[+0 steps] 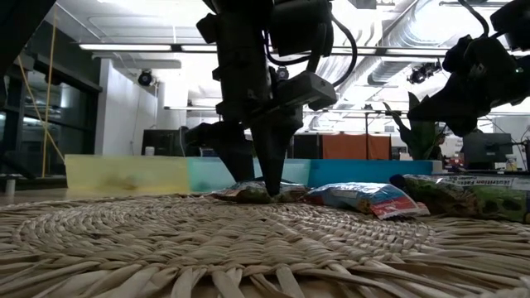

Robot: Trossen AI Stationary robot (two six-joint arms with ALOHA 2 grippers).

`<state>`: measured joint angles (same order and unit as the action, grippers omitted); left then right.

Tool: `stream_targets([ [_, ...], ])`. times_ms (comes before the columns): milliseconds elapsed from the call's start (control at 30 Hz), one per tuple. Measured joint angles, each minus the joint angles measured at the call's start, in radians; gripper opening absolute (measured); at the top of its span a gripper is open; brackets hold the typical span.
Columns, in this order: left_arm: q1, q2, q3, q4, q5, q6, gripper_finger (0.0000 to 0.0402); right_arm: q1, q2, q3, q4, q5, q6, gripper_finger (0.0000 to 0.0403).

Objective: Pick and place Granola Bars by type
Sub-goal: Put the yellow granola bar into the green bin

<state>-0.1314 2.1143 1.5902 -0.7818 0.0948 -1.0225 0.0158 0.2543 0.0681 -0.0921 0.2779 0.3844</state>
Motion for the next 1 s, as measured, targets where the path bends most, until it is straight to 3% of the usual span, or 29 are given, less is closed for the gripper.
stream_targets([
  [467, 0.0, 0.0, 0.0, -0.002, 0.04, 0.0, 0.0084, 0.0, 0.0, 0.0, 0.0, 0.0, 0.0, 0.0],
  [800, 0.0, -0.004, 0.002, -0.003, 0.055, 0.007, 0.0071, 0.0, 0.0, 0.0, 0.0, 0.0, 0.0, 0.0],
  [1000, 0.004, -0.01, 0.093, -0.063, 0.017, 0.06, 0.0071, 0.0, 0.0, 0.0, 0.0, 0.0, 0.0, 0.0],
])
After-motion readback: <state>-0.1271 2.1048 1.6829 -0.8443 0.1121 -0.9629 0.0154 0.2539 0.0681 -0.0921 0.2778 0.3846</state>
